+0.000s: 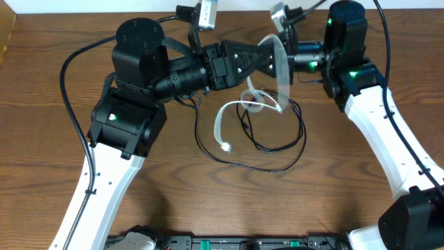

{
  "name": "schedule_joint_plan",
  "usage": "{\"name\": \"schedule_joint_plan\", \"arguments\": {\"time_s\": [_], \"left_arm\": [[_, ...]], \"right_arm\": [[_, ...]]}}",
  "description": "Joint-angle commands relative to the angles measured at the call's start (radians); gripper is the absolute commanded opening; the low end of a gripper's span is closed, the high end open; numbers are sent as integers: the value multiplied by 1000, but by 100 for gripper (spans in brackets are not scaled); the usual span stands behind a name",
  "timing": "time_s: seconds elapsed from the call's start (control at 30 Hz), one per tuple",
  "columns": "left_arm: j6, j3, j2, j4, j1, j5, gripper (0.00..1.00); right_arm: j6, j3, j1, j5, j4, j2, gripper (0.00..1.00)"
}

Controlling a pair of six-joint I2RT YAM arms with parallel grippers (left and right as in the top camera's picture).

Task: Untangle cables

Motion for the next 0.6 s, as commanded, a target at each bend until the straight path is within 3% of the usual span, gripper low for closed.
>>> {"name": "schedule_joint_plan", "arguments": {"time_s": [0.0, 0.07, 0.27, 0.4, 0.57], "left_arm": [[72, 17, -9, 5, 2, 11, 65], [103, 17, -9, 5, 2, 11, 70], [166, 17, -9, 5, 2, 11, 71], [177, 17, -9, 5, 2, -5, 71], [180, 17, -9, 5, 2, -8, 71]], "right_arm": [[159, 10, -16, 119, -3, -2, 1], [220, 10, -34, 177, -11, -2, 1], [315, 24, -140, 234, -36, -2, 1], [214, 82, -211, 313, -193, -2, 1], [-38, 238, -267, 631, -553, -2, 1]]}}
